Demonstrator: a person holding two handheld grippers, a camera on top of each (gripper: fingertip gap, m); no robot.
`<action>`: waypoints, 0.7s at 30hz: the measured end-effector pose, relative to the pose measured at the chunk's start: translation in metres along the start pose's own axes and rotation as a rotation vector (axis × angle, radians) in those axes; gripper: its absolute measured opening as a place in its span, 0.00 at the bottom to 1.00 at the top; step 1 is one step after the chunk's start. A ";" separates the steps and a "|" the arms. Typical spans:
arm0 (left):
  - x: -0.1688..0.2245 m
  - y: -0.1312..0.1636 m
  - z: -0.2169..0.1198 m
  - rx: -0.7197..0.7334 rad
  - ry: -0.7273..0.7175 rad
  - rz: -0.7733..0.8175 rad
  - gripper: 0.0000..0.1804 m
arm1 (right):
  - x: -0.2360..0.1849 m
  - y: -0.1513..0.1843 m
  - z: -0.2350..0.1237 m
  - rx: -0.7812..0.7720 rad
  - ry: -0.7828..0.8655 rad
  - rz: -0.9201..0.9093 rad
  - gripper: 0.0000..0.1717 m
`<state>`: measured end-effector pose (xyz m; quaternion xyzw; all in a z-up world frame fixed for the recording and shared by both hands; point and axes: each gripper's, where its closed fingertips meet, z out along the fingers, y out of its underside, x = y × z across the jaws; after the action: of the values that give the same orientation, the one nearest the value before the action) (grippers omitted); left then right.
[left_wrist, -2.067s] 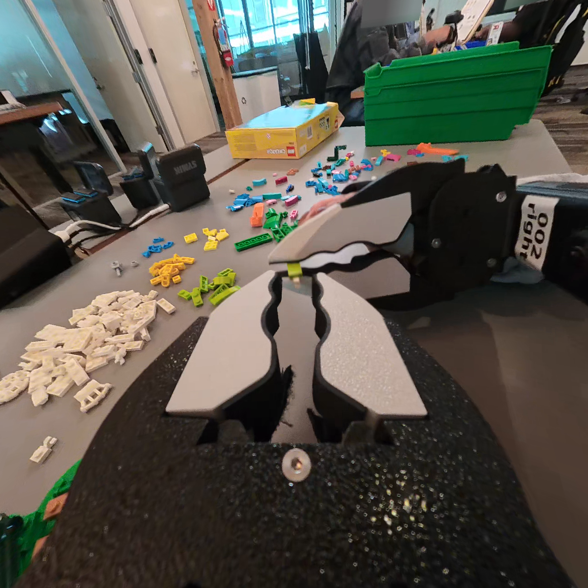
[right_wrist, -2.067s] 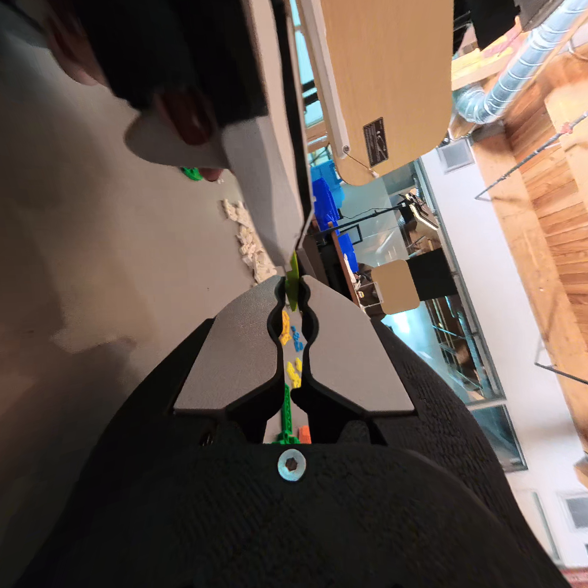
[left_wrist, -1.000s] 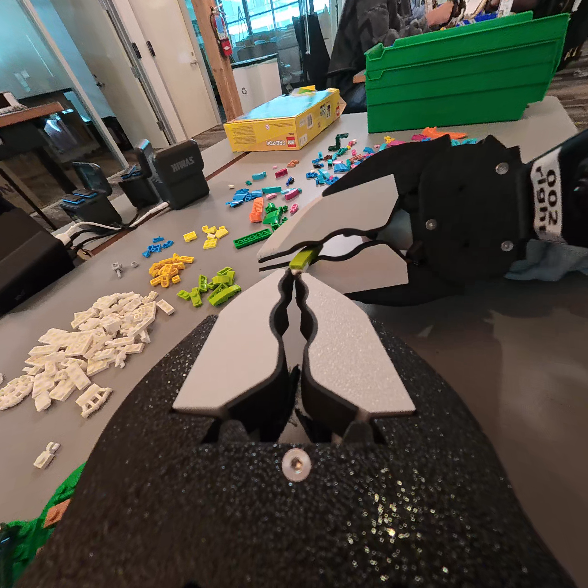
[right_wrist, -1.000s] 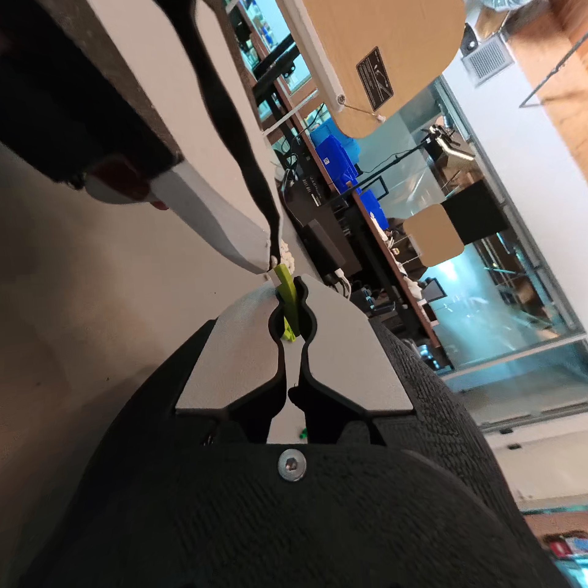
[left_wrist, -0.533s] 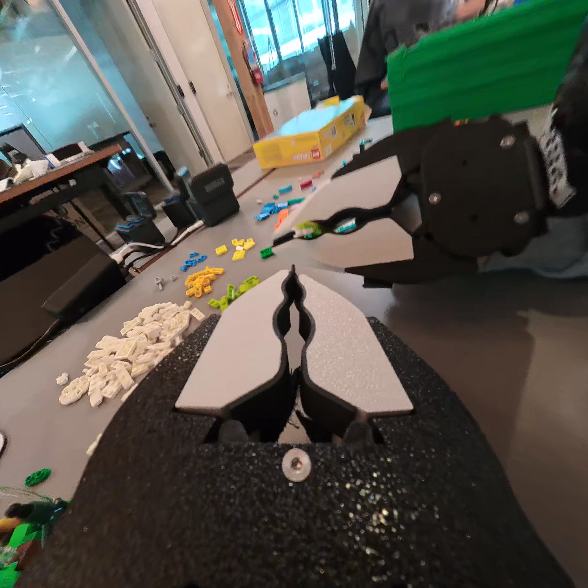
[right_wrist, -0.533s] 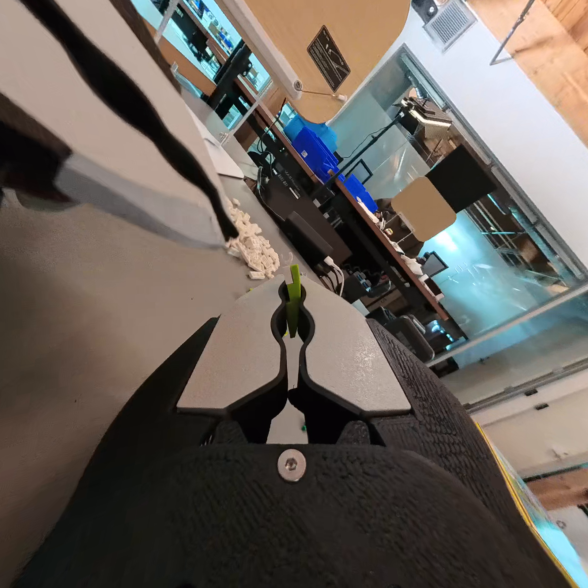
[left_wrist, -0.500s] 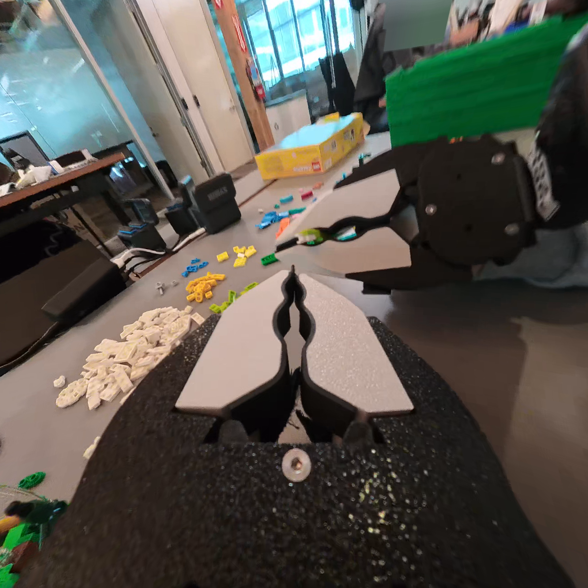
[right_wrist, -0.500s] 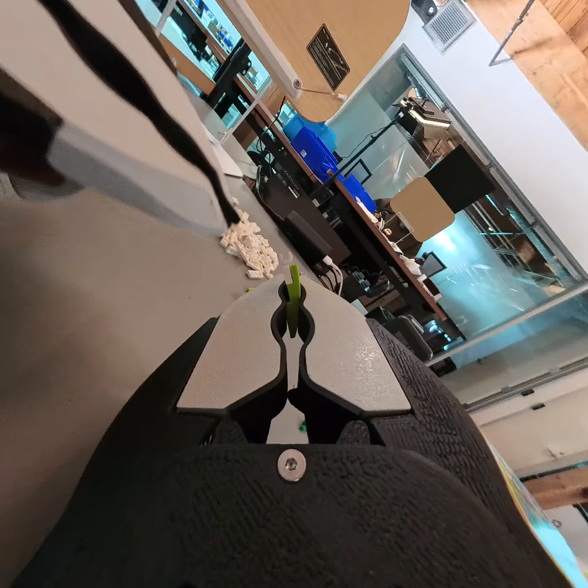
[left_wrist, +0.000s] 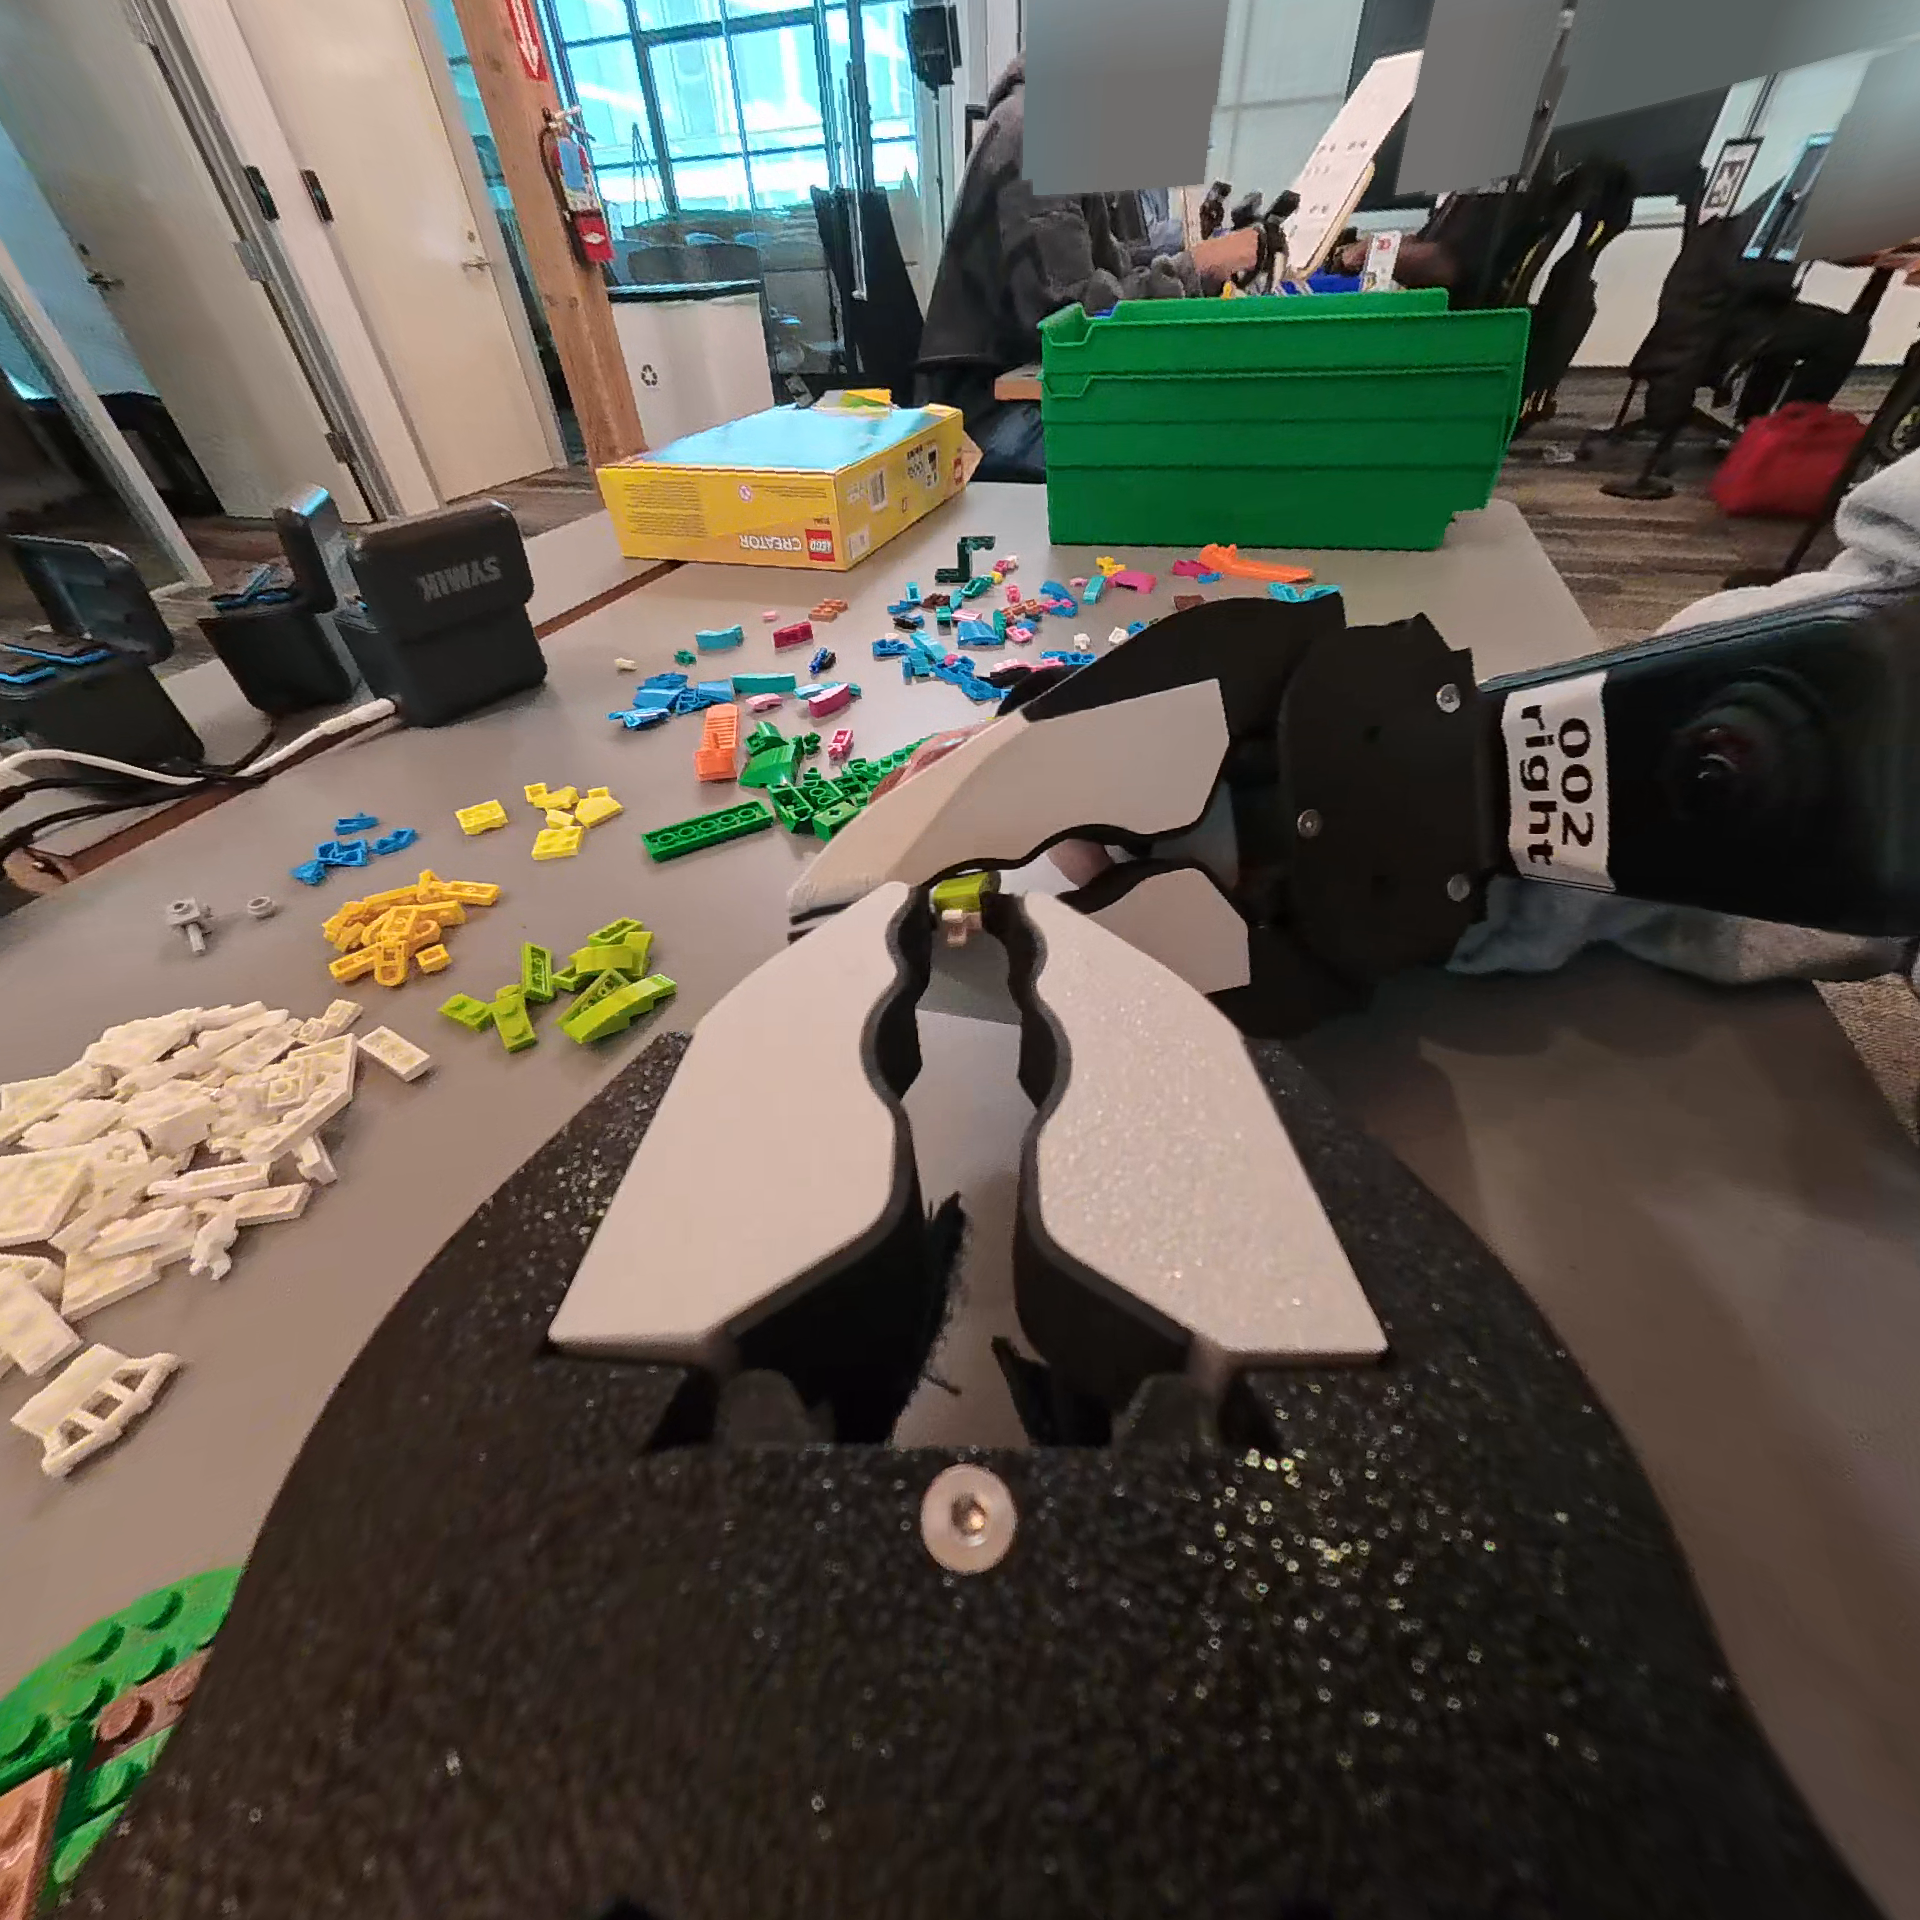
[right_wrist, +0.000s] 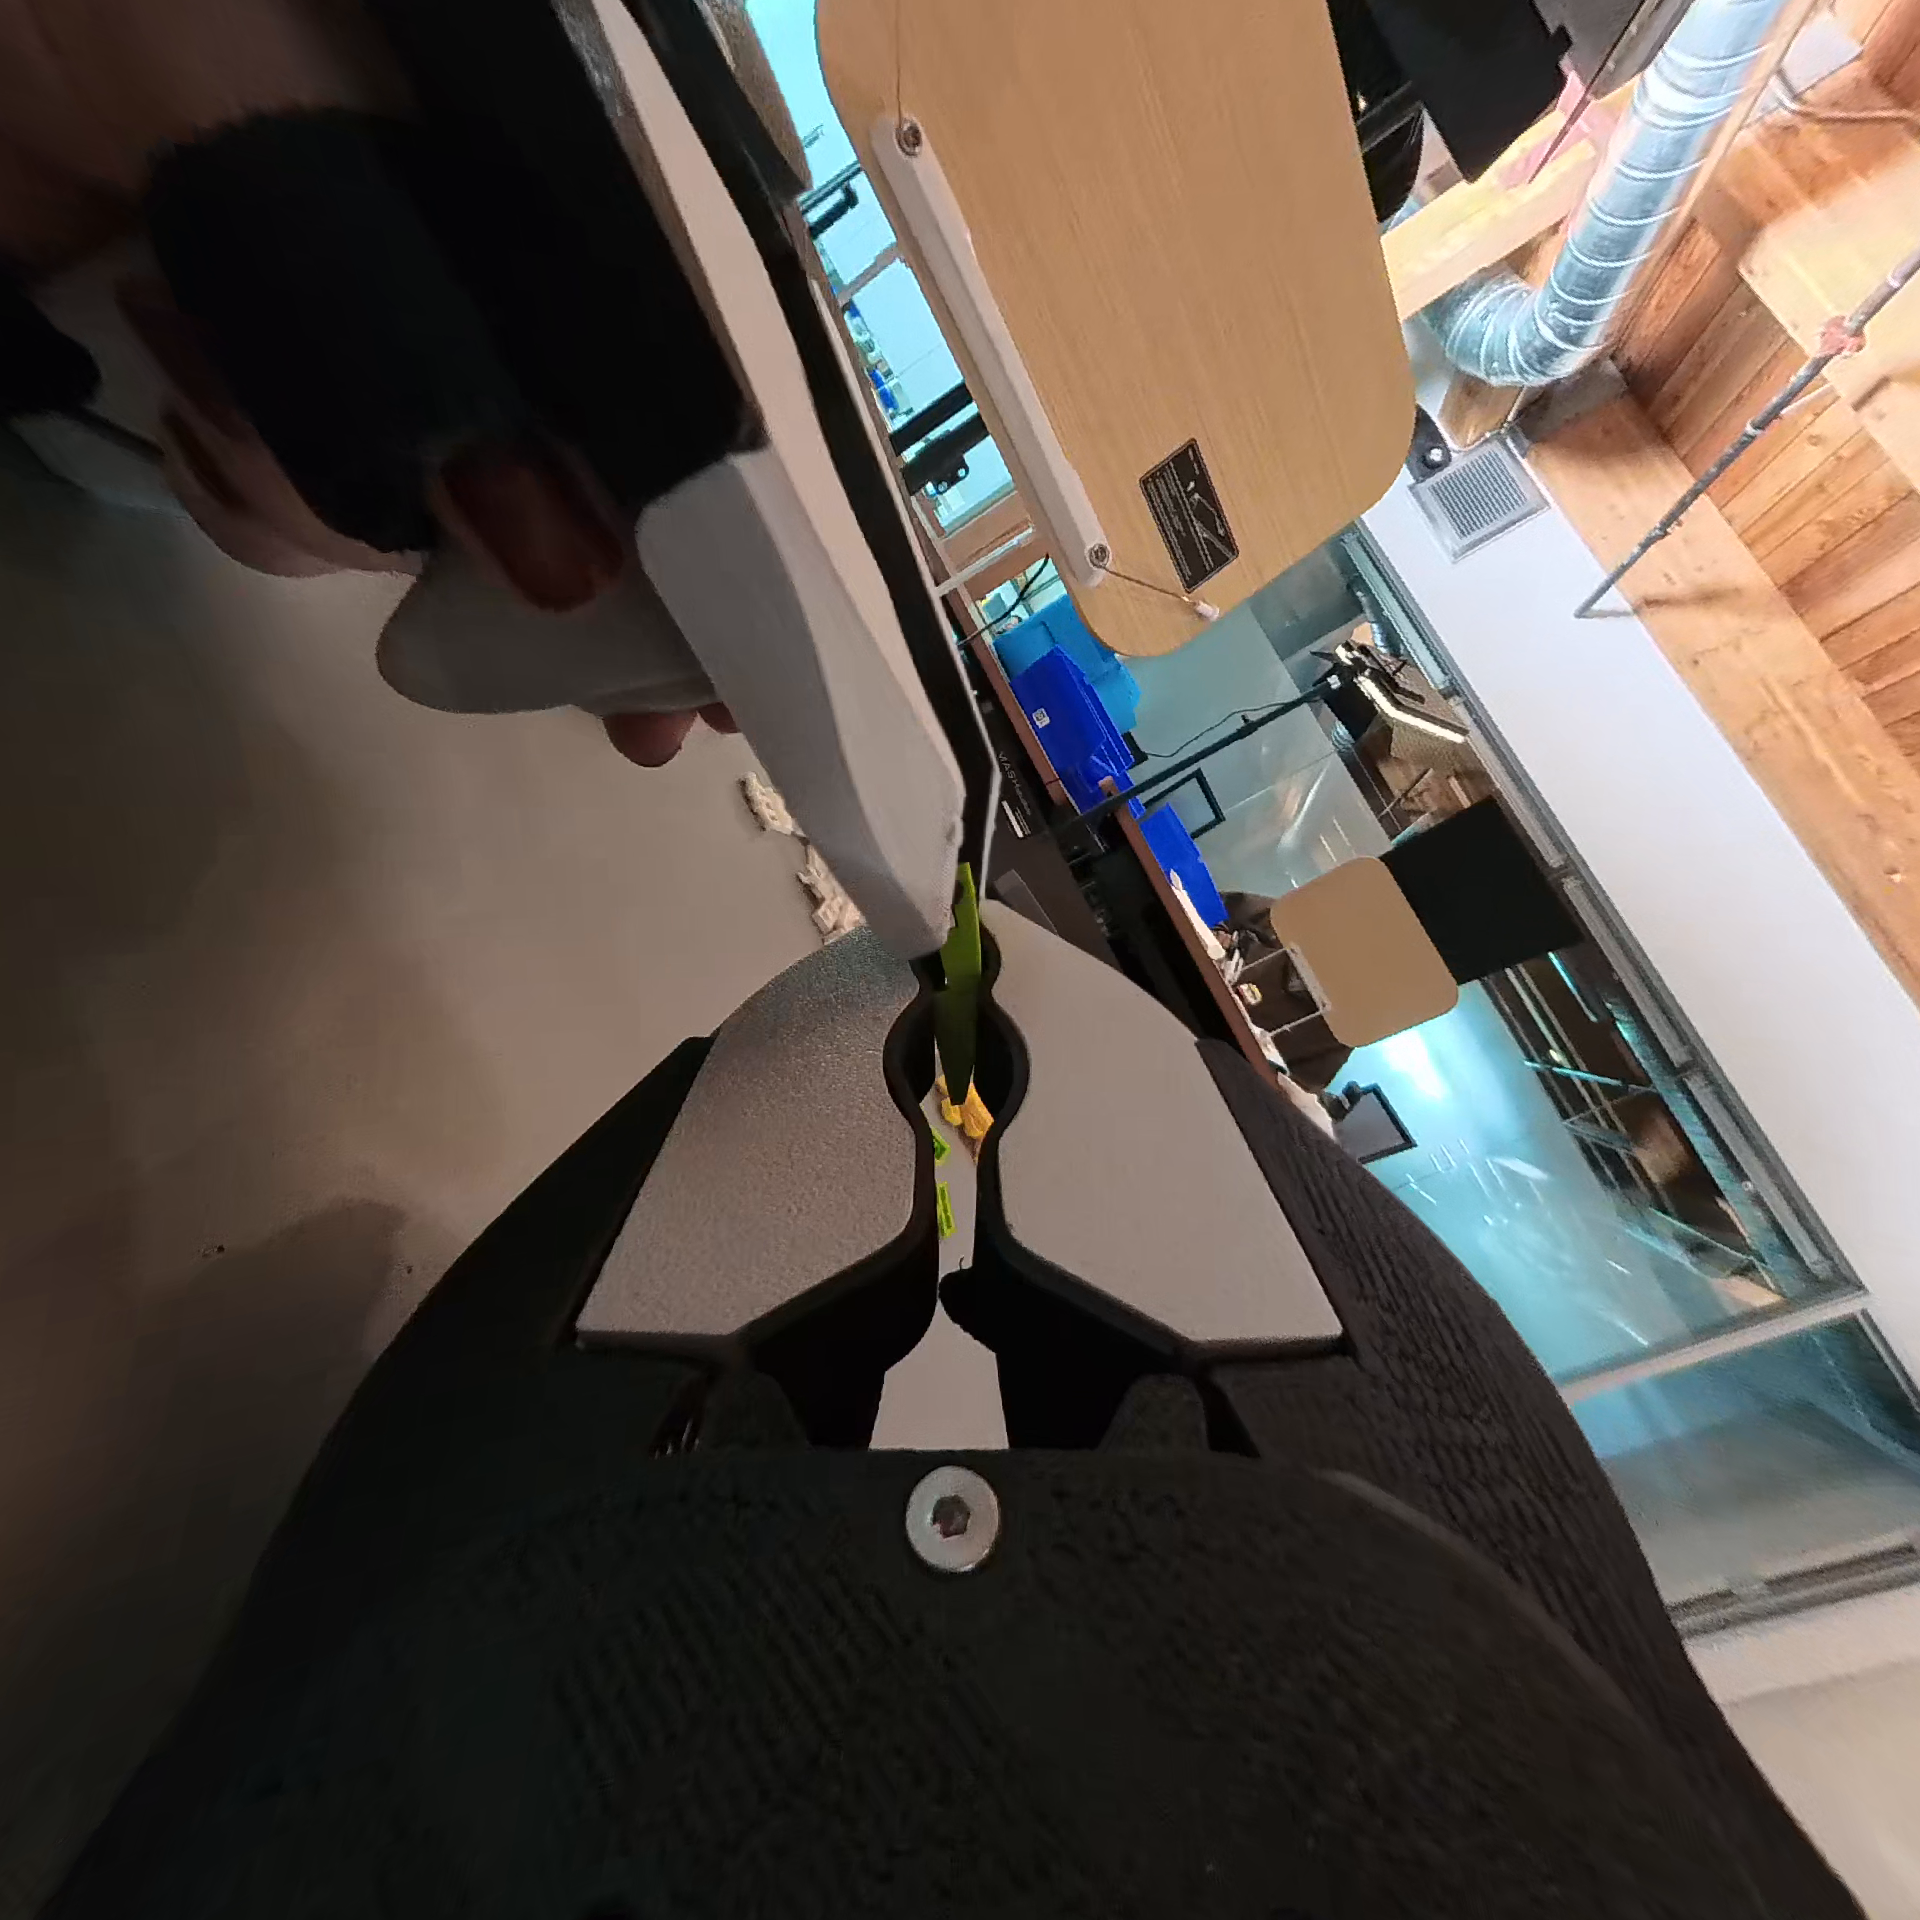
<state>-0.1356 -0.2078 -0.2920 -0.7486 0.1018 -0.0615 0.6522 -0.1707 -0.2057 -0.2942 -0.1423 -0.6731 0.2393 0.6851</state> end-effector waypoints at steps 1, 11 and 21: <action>0.000 0.000 0.000 0.001 0.003 -0.008 0.06 | 0.000 0.000 0.000 0.003 -0.002 0.003 0.00; 0.001 -0.004 -0.002 0.033 0.044 -0.101 0.07 | 0.007 0.002 -0.001 -0.009 0.056 -0.035 0.01; 0.003 -0.005 -0.003 0.042 0.080 -0.110 0.07 | 0.008 0.001 -0.002 0.010 0.059 -0.027 0.00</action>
<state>-0.1326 -0.2104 -0.2866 -0.7363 0.0853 -0.1294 0.6587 -0.1690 -0.2002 -0.2878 -0.1364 -0.6534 0.2291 0.7085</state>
